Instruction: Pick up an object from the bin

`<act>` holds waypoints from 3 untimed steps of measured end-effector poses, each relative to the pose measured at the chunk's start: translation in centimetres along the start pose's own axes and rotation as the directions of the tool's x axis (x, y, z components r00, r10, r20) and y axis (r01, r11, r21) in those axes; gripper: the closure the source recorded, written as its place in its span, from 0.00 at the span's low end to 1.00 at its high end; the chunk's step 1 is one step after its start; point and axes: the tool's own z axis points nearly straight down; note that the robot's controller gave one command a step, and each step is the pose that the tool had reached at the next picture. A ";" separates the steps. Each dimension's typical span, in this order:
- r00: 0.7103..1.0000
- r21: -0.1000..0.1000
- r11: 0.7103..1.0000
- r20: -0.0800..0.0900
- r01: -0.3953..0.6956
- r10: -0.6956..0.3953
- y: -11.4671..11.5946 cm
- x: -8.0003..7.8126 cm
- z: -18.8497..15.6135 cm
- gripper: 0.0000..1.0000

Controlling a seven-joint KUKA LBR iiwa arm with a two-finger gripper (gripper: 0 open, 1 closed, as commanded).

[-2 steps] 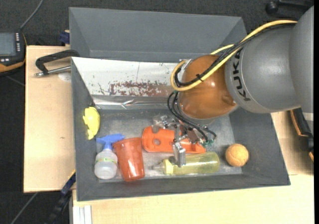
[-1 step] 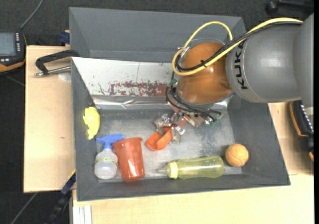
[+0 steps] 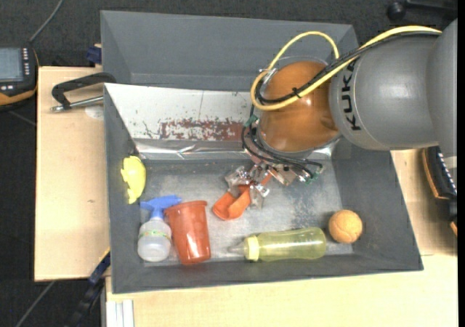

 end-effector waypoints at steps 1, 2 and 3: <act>1.000 0.001 1.000 0.003 0.011 -0.011 -0.2 -0.1 0.0 1.00; 1.000 0.002 1.000 0.005 0.030 -0.030 -0.4 -0.3 0.0 1.00; 0.999 -0.001 0.999 0.005 0.043 -0.043 -1.0 -0.9 0.1 1.00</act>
Offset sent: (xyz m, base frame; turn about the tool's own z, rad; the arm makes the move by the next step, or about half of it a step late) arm 0.0048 -0.0025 -0.0015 -0.0418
